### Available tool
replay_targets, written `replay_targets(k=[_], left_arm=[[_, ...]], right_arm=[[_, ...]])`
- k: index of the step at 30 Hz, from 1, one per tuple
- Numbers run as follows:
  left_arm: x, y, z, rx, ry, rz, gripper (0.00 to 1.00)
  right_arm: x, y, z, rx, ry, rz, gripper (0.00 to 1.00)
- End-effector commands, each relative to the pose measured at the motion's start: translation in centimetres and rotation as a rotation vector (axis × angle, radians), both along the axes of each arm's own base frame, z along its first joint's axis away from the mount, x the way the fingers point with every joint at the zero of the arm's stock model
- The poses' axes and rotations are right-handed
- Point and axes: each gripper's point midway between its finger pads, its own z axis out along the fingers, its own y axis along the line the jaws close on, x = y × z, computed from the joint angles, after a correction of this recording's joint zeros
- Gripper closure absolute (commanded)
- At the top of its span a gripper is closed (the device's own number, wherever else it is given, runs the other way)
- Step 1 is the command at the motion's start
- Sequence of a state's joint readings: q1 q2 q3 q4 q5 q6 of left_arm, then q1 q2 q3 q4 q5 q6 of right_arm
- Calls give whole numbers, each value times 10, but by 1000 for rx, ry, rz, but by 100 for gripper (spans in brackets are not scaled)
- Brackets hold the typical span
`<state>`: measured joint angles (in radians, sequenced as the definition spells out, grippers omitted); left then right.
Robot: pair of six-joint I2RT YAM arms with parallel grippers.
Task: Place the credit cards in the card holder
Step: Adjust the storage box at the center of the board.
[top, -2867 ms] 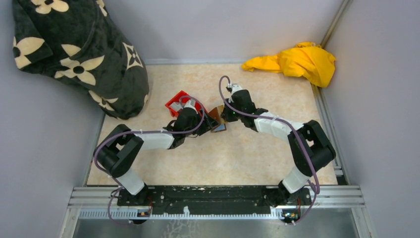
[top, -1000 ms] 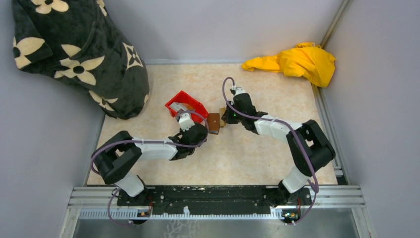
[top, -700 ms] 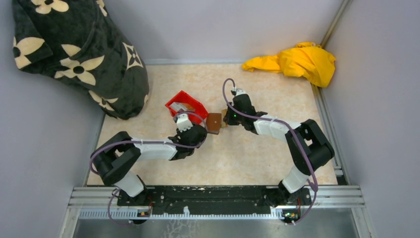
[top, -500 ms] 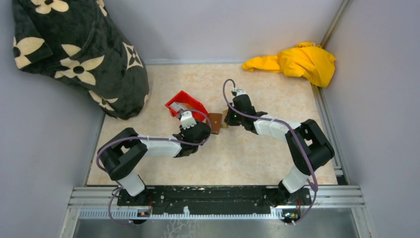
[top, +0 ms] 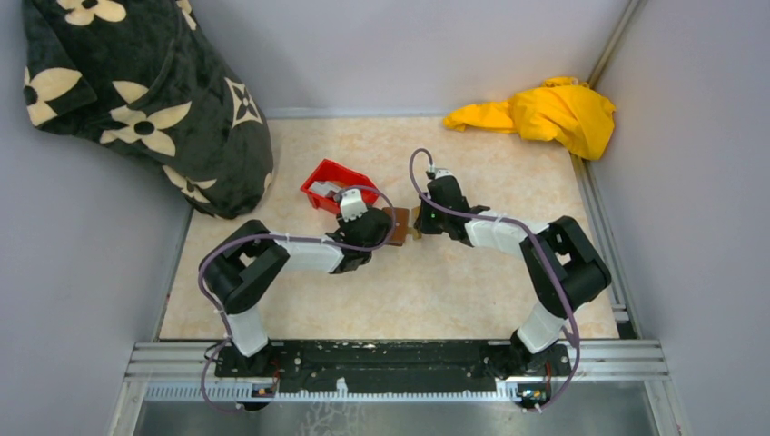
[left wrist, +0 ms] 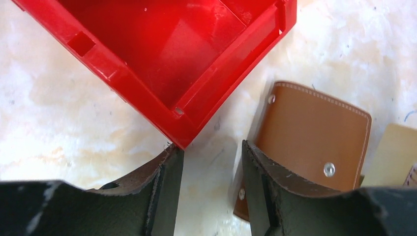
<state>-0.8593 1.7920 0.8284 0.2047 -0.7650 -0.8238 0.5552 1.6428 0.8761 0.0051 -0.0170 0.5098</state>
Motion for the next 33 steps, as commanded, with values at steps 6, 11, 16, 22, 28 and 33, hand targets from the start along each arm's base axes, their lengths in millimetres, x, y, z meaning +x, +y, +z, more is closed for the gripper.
replay_targets(k=[6, 11, 16, 22, 28, 33], left_arm=[[40, -9, -2, -29, 7, -88, 45], [29, -25, -2, -118, 16, -187, 46], [8, -25, -11, -164, 69, -225, 48], [-15, -19, -23, -187, 121, -238, 49], [-29, -19, -35, -189, 163, -246, 50], [-40, -10, -41, -183, 187, -225, 51]], right_arm=[[11, 4, -2, 13, -4, -5, 100], [13, 7, 5, 22, -10, 4, 100], [12, 12, 7, 50, 3, 5, 100], [10, 14, 5, 143, 49, -27, 100], [9, 11, 2, 213, 81, -53, 100], [7, 7, -3, 255, 106, -77, 100]])
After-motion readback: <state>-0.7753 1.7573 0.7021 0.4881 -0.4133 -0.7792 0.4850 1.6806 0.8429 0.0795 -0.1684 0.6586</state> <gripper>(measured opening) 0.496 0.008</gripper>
